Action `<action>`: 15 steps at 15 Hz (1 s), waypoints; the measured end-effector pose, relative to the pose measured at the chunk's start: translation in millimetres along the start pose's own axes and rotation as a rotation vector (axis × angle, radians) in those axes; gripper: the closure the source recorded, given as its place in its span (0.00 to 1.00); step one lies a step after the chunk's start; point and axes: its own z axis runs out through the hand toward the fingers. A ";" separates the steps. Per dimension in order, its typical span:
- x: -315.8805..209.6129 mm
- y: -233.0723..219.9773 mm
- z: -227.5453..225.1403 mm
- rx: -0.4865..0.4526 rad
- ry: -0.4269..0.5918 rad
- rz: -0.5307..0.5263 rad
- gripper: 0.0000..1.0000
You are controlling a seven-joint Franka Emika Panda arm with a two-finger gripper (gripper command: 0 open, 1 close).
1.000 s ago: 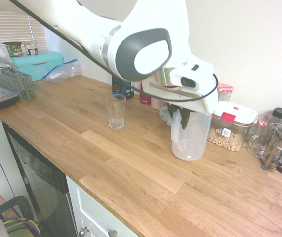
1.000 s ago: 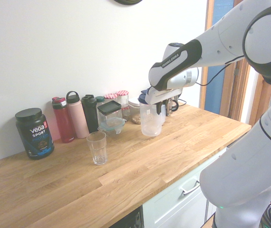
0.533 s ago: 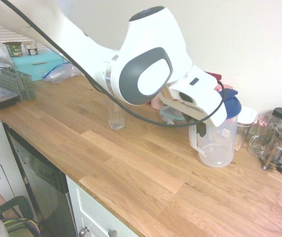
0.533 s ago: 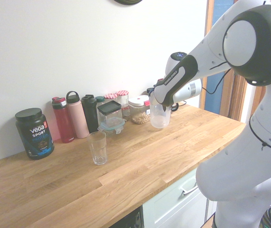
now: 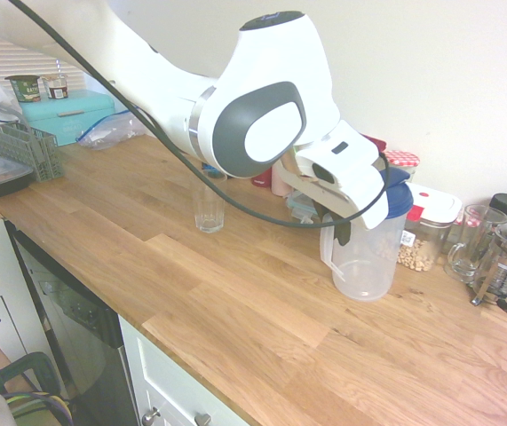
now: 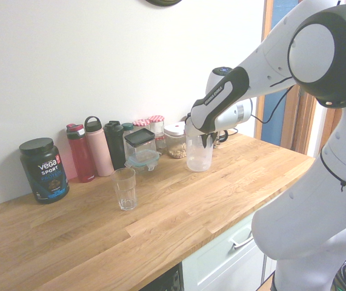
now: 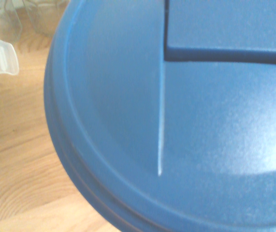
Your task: Pour me some water
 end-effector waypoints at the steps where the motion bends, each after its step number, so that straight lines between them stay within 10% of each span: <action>1: 1.5 -1.3 0.5 -0.005 -0.012 0.002 1.00; 2: 3.3 -3.9 0.7 -0.009 -0.024 0.001 0.00; 15: 13.6 -18.0 7.0 -0.043 -0.064 -0.009 0.00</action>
